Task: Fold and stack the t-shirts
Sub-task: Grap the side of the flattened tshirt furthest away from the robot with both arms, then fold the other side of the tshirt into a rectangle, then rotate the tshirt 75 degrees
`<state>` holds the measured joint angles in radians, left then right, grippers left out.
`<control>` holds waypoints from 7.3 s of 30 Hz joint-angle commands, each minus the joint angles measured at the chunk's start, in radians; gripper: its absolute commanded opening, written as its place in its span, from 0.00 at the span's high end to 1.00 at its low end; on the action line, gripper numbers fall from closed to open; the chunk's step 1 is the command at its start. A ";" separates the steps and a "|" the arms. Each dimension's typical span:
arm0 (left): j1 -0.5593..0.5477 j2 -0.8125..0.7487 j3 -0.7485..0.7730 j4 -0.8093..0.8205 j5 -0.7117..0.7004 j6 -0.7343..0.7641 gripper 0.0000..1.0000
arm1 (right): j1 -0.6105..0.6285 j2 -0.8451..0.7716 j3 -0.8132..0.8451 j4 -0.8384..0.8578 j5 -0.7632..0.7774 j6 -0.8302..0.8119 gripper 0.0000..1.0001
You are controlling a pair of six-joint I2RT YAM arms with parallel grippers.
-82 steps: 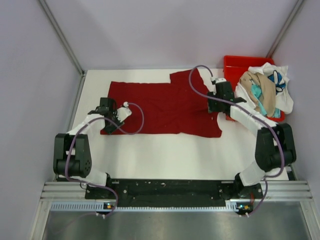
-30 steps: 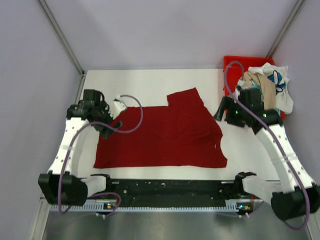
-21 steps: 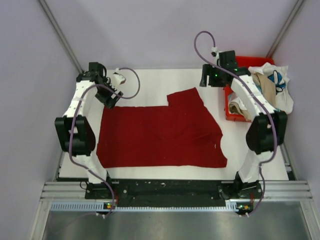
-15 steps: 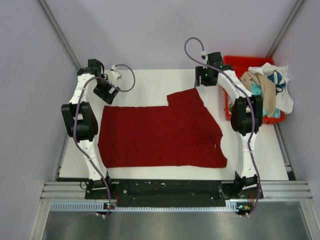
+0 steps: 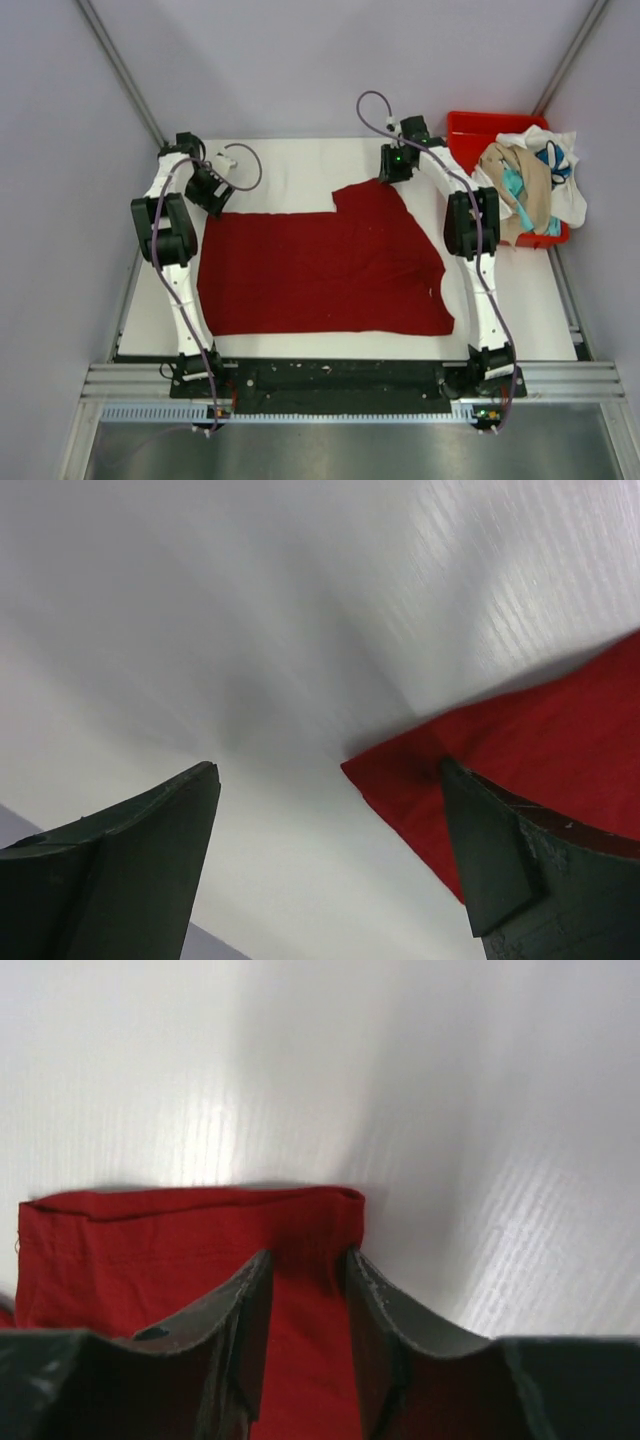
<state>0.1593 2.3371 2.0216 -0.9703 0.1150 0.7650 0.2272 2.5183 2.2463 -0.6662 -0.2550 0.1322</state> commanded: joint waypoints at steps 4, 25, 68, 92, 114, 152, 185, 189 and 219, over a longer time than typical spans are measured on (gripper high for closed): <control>0.000 0.018 -0.018 0.053 -0.030 0.049 0.08 | 0.031 0.047 0.018 -0.027 -0.017 0.026 1.00; 0.003 -0.180 -0.176 0.024 0.161 0.114 1.00 | 0.031 -0.542 -0.532 0.203 -0.148 0.027 1.00; 0.008 -0.923 -0.925 0.449 -0.051 0.293 1.00 | 0.028 -1.455 -1.311 -0.073 0.029 0.175 1.00; -0.007 -0.999 -1.135 0.286 -0.037 0.557 1.00 | 0.027 -1.454 -1.501 -0.112 0.002 0.253 1.00; -0.458 -0.926 -0.709 0.030 0.265 0.027 0.48 | 0.024 -1.567 -1.688 0.191 0.027 0.543 0.62; -0.909 -0.133 -0.155 0.082 0.456 -0.288 1.00 | 0.024 -1.431 -1.805 0.324 -0.053 0.566 1.00; -0.836 -0.286 -0.416 0.363 0.186 -0.625 1.00 | 0.021 -1.063 -1.404 0.441 0.060 0.233 1.00; -0.836 -0.285 -0.414 0.334 0.204 -0.602 0.74 | 0.020 -1.010 -1.354 0.395 0.109 0.221 0.70; -0.199 -0.824 -0.846 0.240 -0.034 -0.250 0.45 | 0.011 -0.505 -0.874 0.156 0.222 0.176 1.00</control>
<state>-0.0952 1.5986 1.2469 -0.7319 0.1139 0.4545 0.2398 1.8393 1.1812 -0.4984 -0.0051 0.3439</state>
